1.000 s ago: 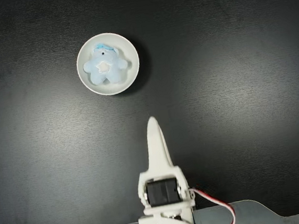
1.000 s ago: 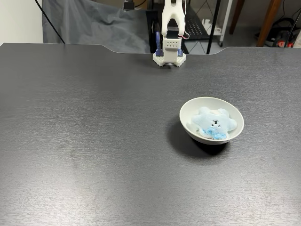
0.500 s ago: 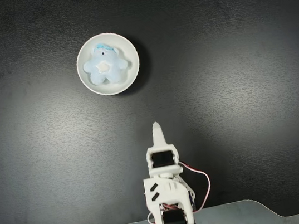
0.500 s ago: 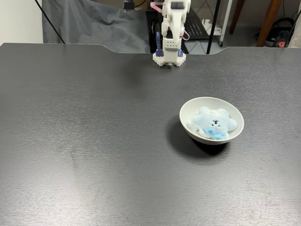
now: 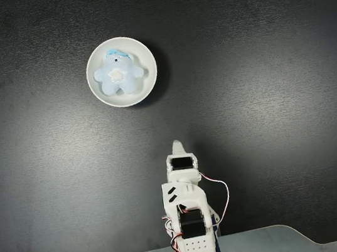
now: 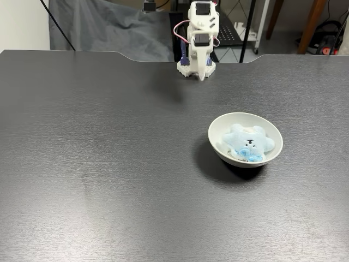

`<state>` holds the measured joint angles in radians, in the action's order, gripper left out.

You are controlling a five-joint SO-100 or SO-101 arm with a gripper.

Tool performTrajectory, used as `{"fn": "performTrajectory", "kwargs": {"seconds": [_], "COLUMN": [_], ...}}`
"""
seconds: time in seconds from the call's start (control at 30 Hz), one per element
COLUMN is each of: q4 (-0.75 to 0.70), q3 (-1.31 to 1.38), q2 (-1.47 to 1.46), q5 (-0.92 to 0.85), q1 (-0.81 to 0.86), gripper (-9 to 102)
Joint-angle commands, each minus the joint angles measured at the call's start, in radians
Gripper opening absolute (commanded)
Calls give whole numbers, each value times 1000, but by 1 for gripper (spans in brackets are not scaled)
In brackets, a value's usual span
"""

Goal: Grasp a skyblue doll and put it in the white bowl.

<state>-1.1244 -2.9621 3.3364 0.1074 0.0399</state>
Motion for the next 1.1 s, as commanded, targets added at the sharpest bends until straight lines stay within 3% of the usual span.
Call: {"fn": "performTrajectory", "kwargs": {"seconds": [0.0, 0.37, 1.07], "q4": [-37, -92, -92], "q3": [14, 21, 21], "q2": [2, 2, 2], "q5": [6, -92, -92], "q1": [8, 12, 12], "gripper": [0, 0, 0]}}
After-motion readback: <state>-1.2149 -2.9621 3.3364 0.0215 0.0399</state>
